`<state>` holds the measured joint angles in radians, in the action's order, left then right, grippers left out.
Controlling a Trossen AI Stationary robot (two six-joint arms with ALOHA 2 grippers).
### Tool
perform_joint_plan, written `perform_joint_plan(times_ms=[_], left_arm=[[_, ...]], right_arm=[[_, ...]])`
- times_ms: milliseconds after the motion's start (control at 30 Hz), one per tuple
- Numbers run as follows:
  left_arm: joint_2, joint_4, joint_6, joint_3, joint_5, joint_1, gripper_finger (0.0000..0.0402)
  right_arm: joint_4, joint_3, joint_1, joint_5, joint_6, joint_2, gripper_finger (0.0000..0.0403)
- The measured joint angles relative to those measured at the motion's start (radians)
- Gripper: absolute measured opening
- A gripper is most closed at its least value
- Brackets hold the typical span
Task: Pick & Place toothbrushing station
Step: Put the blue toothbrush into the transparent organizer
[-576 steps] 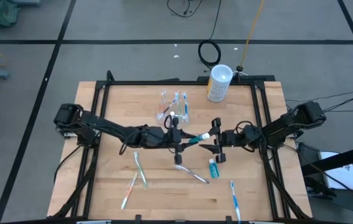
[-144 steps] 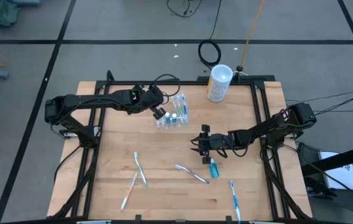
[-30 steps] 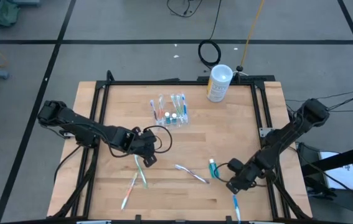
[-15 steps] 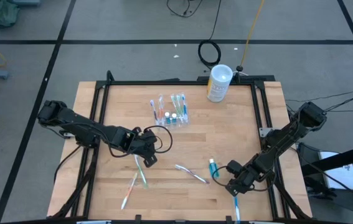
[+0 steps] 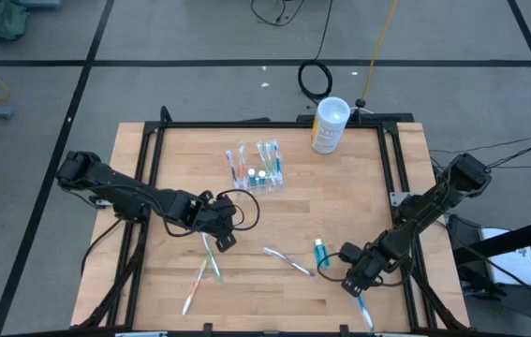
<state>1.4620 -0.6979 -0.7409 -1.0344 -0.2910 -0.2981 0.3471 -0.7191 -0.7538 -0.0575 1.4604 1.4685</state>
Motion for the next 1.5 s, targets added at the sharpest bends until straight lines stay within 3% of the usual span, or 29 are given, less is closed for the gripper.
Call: perform_joint_plan(times_ms=[467, 933, 1167, 1500], left_arm=[[0.000, 0.001, 0.021, 0.000, 0.000, 0.000, 0.0182], [0.000, 0.019, 0.090, 0.000, -0.026, 0.000, 0.0182], [0.000, 0.021, 0.092, 0.000, -0.034, 0.001, 0.0182], [0.000, 0.021, 0.118, 0.000, -0.035, 0.001, 0.0182]], right_arm=[[-0.008, 0.000, 0.043, 0.098, -0.187, -0.111, 0.0093], [-0.032, 0.000, 0.176, 0.271, -0.513, -0.215, 0.0093], [-0.209, 0.000, 0.283, 0.273, -0.722, -0.215, 0.0093], [-0.641, 0.000, 0.515, 0.271, -1.185, -0.215, 0.0093]])
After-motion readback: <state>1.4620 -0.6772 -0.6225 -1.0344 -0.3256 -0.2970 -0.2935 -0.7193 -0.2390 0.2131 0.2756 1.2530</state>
